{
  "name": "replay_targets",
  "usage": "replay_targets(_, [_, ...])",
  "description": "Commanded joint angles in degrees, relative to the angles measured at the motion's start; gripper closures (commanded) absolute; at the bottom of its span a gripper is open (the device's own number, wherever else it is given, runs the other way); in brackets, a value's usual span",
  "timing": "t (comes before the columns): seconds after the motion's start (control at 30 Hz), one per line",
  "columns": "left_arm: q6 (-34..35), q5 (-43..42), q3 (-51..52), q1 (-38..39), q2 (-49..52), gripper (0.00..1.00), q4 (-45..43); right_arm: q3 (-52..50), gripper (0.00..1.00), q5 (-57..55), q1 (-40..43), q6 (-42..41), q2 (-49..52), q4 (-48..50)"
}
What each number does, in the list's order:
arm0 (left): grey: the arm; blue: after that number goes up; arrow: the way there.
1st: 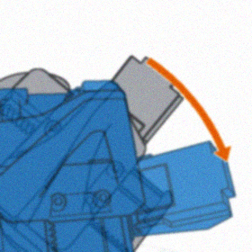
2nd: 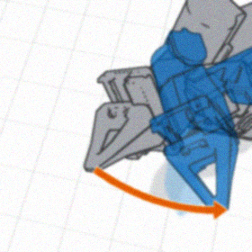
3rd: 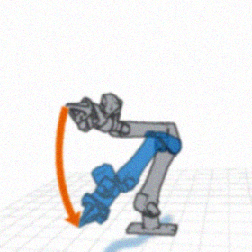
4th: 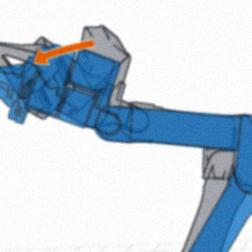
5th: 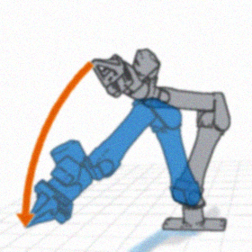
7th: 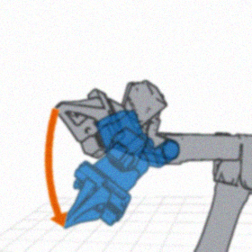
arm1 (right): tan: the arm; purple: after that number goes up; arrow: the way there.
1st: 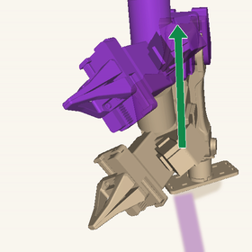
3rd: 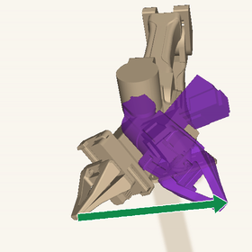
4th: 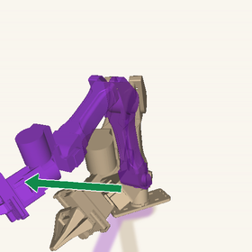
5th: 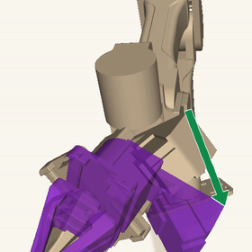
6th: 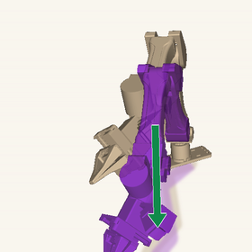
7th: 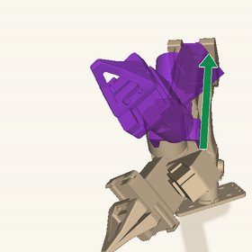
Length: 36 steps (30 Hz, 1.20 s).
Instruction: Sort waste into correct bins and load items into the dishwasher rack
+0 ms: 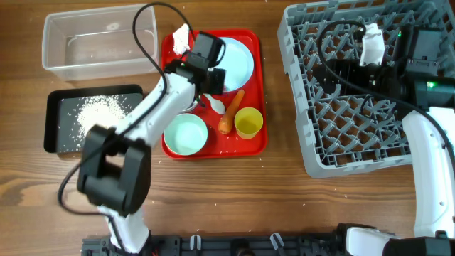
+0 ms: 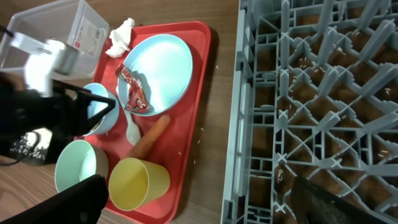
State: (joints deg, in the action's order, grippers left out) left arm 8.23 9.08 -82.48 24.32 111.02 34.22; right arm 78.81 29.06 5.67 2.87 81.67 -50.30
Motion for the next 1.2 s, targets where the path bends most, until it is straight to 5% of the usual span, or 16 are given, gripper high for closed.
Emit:
replay_targets(0.0, [-2.0, -2.7, 0.1, -1.9, 4.5, 0.36, -0.3, 1.2, 0.04, -1.0, 0.0, 0.1, 0.5, 0.3])
replay_targets(0.37, [-1.8, -2.9, 0.1, -1.4, 7.5, 0.96, 0.2, 1.2, 0.04, -1.0, 0.0, 0.1, 0.5, 0.9])
replay_targets(0.63, [4.7, -6.0, -9.5, -6.6, -9.7, 0.96, 16.4, 1.2, 0.03, -2.5, 0.0, 0.1, 0.5, 0.3])
replay_targets(0.77, [3.7, -15.6, -9.4, -19.8, -14.9, 0.96, 28.8, 1.2, 0.04, -2.7, 0.0, 0.1, 0.5, 0.2])
replay_targets(0.83, [-2.8, -26.6, -7.3, -28.9, -14.9, 0.96, 30.4, 1.2, 0.04, -2.7, 0.0, 0.1, 0.5, 0.1])
replay_targets(1.03, [-20.0, -63.4, 8.2, -55.5, -14.4, 0.96, 22.3, 1.2, 0.04, -2.7, 0.0, 0.0, 0.5, -0.3])
replay_targets(1.17, [-23.6, -79.4, 15.6, -66.0, -12.6, 0.96, 15.0, 1.2, 0.04, -2.7, 0.0, -0.1, 0.5, -0.3])
